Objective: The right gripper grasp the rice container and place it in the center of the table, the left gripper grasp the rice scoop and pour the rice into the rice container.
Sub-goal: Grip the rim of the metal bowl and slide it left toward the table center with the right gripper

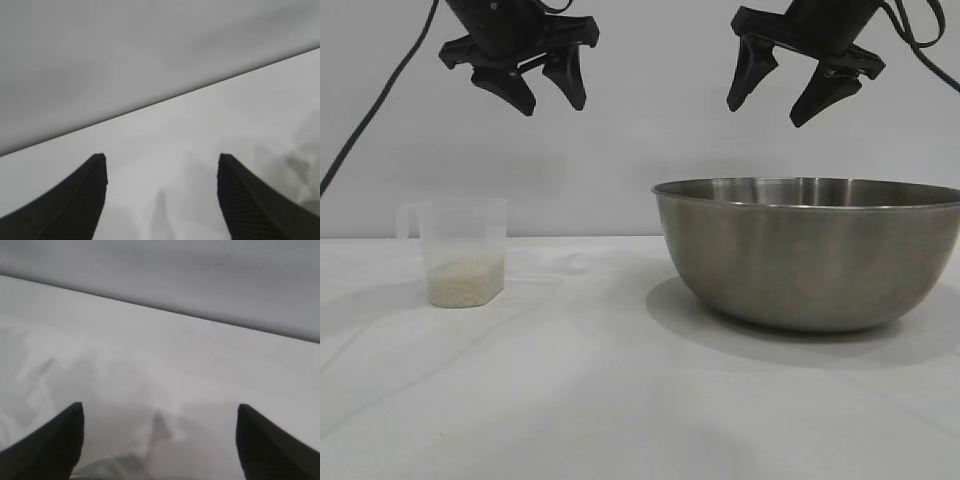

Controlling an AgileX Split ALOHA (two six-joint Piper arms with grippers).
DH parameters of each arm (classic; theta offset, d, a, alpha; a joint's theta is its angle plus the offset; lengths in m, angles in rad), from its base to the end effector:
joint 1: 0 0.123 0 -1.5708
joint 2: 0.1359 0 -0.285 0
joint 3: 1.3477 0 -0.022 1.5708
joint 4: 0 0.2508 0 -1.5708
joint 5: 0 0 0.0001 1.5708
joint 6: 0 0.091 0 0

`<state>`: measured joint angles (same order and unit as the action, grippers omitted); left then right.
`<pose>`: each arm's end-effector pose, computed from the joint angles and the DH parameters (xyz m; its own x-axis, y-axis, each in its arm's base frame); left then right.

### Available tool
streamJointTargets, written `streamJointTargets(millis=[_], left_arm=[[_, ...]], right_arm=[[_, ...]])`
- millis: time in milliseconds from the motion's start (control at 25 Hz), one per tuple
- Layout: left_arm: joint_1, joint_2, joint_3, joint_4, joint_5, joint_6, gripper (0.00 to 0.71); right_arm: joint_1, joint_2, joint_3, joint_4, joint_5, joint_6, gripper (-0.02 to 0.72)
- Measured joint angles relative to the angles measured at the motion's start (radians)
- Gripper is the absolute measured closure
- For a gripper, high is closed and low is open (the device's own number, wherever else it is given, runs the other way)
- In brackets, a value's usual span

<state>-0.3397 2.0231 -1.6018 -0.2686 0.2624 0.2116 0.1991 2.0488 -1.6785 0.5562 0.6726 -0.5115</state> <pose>0.4484 -0.1651 0.2482 -0.5406 0.1401 -0.8295 0.3608 0.9294 -0.0782 0.4508 0.1215 0.2409 -0.7297 -0.2039 -0.6526 -0.4365 0.8736 0.2150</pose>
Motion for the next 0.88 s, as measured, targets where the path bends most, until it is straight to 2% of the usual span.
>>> streamJointTargets(millis=[120,200,360,520,560,600,720,760,880], left_arm=[[0.0,-0.012,0.0,0.02,0.018,0.0,0.258],[0.0,-0.016,0.0,0.028,0.022,0.0,0.258],[0.0,-0.019,0.0,0.037,0.024,0.0,0.258],[0.0,-0.019,0.0,0.043,0.024,0.0,0.258],[0.0,-0.019,0.0,0.043,0.024,0.0,0.258],[0.0,-0.019,0.0,0.043,0.024,0.0,0.258],[0.0,-0.019,0.0,0.043,0.024,0.0,0.258],[0.0,-0.019,0.0,0.043,0.024,0.0,0.258],[0.0,-0.019,0.0,0.043,0.024,0.0,0.258]], right_arm=[[-0.002,-0.025,0.0,-0.03,0.059,0.0,0.152],[-0.018,-0.047,0.0,-0.04,0.124,0.027,0.152],[-0.086,-0.093,-0.004,-0.104,0.3,0.136,0.152],[-0.159,-0.11,-0.006,-0.155,0.497,0.186,0.152],[-0.168,-0.11,-0.006,-0.164,0.524,0.192,0.152],[-0.17,-0.11,0.0,-0.173,0.535,0.197,0.216],[-0.173,-0.112,0.028,-0.181,0.551,0.207,0.218],[-0.171,-0.112,0.039,-0.181,0.552,0.208,0.26],[-0.169,-0.099,0.062,-0.183,0.555,0.208,0.244]])
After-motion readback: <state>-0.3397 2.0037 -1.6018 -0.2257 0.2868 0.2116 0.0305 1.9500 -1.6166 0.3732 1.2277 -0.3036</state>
